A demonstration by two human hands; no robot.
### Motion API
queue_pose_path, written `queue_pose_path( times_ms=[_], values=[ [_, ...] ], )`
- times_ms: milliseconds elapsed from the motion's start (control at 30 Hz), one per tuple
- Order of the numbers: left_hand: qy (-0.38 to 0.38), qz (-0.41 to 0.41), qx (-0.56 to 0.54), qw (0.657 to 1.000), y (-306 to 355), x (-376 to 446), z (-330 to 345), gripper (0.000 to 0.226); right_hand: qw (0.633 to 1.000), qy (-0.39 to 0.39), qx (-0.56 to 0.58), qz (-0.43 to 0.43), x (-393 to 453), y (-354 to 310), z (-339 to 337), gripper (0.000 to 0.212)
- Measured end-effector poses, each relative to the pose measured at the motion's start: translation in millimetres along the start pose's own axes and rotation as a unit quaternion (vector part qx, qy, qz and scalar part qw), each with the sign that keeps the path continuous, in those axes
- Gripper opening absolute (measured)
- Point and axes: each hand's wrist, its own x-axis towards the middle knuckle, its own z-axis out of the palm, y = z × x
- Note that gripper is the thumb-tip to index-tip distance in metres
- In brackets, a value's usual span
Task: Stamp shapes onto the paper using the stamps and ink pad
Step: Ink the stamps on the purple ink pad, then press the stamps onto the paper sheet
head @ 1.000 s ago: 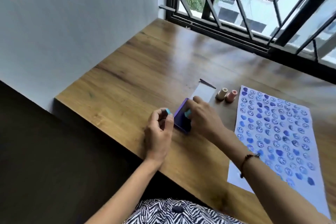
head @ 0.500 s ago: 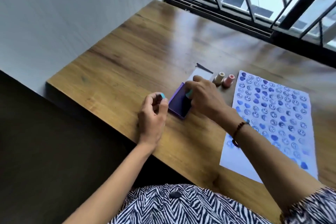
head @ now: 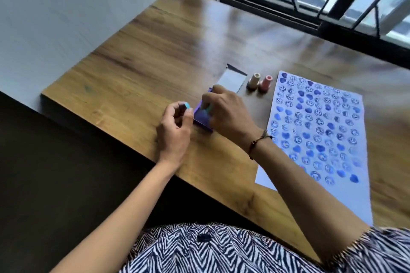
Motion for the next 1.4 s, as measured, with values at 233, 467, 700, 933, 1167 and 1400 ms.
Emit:
queue_pose_path(
  times_ms=[233,467,700,933,1167,1400],
  values=[
    [-0.007,0.031,-0.022,0.999,9.4,-13.1,-0.3,0.029,0.984,0.065,0.126,0.109,-19.8,-3.3,-6.8,0.023],
    [-0.321,0.123,0.002,0.939,32.8,-81.8,27.2,0.032,0.844,0.269,0.317,0.339,-125.5,12.0,-19.6,0.018],
    [-0.518,0.331,0.123,0.779,52.8,-94.9,42.9,0.040,0.826,0.341,0.125,0.431,-199.4,48.8,-43.5,0.019],
    [-0.601,0.395,0.109,0.686,71.6,-118.2,104.8,0.028,0.859,0.233,-0.021,0.456,-214.4,86.5,-67.5,0.020],
    [-0.610,0.370,0.107,0.693,60.4,-115.8,104.5,0.029,0.876,0.186,-0.057,0.442,-215.4,89.3,-62.6,0.020],
    [-0.610,0.364,0.087,0.698,60.0,-114.9,104.6,0.030,0.891,0.120,-0.169,0.404,-208.9,88.1,-54.3,0.020]
  ],
)
